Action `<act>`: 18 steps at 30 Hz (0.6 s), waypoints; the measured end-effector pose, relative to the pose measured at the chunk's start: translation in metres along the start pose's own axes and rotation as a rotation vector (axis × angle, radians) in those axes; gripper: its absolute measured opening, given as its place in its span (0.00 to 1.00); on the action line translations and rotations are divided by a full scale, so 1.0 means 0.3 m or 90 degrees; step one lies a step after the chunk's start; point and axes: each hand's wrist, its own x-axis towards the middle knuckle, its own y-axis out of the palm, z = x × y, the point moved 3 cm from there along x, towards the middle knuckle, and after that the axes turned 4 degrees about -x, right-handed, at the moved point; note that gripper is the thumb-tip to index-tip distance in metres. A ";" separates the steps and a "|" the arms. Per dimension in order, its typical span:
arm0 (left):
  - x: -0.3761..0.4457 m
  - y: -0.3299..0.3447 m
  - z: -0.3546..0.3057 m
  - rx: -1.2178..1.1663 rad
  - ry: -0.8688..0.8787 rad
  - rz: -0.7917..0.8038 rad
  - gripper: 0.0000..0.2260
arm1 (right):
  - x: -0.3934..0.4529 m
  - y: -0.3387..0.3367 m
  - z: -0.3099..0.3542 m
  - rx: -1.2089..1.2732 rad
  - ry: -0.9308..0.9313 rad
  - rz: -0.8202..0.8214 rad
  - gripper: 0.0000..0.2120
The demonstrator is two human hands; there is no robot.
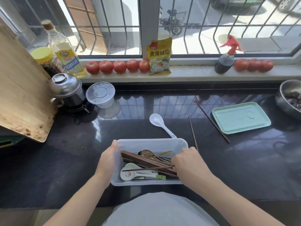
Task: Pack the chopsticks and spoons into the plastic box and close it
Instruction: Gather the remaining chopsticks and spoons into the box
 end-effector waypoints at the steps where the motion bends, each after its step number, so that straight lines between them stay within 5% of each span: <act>1: -0.008 0.004 -0.005 0.013 0.006 -0.010 0.33 | 0.000 0.008 -0.002 -0.005 0.002 -0.002 0.16; 7: -0.021 0.011 -0.019 0.042 0.021 -0.031 0.29 | -0.011 0.052 -0.046 0.009 0.035 -0.023 0.13; 12: 0.011 -0.003 0.004 0.046 0.019 0.000 0.34 | 0.044 0.098 0.016 -0.002 -0.012 -0.061 0.25; 15: 0.011 -0.006 0.005 0.064 0.020 -0.009 0.34 | 0.048 0.044 -0.029 0.038 0.024 -0.215 0.14; 18: -0.043 0.028 -0.040 0.084 0.054 -0.036 0.28 | 0.067 0.020 -0.184 0.203 0.187 -0.368 0.06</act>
